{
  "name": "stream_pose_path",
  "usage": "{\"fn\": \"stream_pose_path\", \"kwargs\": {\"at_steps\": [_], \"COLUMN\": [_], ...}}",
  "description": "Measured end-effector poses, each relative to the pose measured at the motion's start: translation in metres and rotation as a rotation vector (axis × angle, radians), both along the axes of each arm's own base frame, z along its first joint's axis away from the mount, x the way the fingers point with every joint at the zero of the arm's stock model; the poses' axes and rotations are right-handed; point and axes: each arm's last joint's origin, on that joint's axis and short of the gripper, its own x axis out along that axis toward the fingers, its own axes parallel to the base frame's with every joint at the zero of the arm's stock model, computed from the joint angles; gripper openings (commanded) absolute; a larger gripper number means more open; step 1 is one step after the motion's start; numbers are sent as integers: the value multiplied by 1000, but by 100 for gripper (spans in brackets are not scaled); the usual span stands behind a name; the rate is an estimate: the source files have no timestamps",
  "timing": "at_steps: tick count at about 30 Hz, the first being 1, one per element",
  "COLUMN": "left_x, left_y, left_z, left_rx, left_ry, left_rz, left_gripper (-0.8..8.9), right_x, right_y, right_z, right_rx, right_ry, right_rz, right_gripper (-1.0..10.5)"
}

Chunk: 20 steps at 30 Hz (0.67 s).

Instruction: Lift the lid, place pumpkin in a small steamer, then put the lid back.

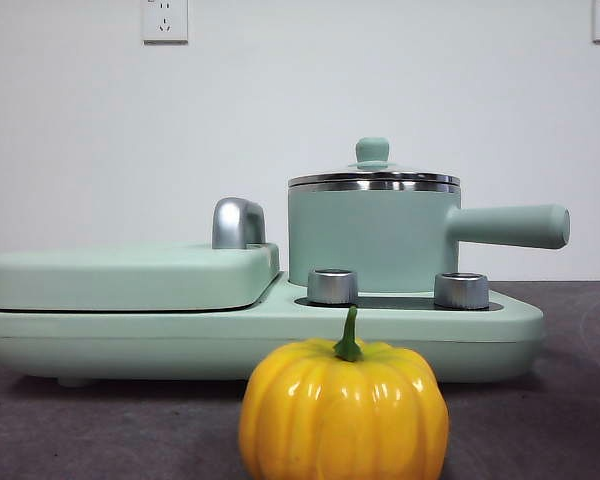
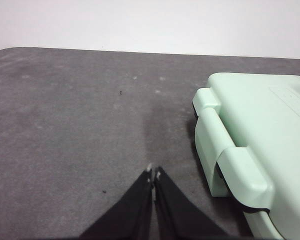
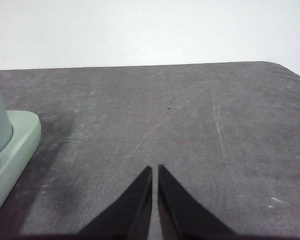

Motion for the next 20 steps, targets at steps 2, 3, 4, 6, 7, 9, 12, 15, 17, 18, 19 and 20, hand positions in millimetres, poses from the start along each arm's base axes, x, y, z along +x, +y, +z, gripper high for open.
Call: {"fn": "stream_pose_path", "kwargs": {"at_steps": [2,3,4,6,7,9,12,15,17,18,19,20], "left_x": [0,0,0,0,0,0,0,1,1,2,2,3], "left_y": [0,0,0,0,0,0,0,-2,-4,-4,-5,-6], "left_z": [0,0,1,2,2,2,2,2,1,0,-1,-2], "left_rx": [-31,-51,-73,-94,-101,-111,-142,-163,-175,-181,-188,-193], "left_ry": [2,2,-2,-13,-17,-17,-15,-5,13,24,40,53], "left_rz": [5,7,10,13,14,15,18,-10,-44,-58,-71,-77], "left_gripper": [9,9,9,9,9,9,9,9,10,10,10,10], "right_x": [0,0,0,0,0,0,0,0,0,0,-1,-1], "right_y": [0,0,0,0,0,0,0,0,1,1,2,3], "right_z": [1,2,3,5,6,7,9,11,12,13,14,17], "right_rx": [8,15,28,43,49,58,75,111,139,151,168,180], "right_ry": [-7,-17,-34,-55,-64,-77,-97,-121,-127,-120,-104,-94], "right_rz": [0,-1,-1,-2,-2,-2,4,4,21,38,64,81], "right_gripper": [16,16,16,16,16,16,16,16,15,15,15,15]}}
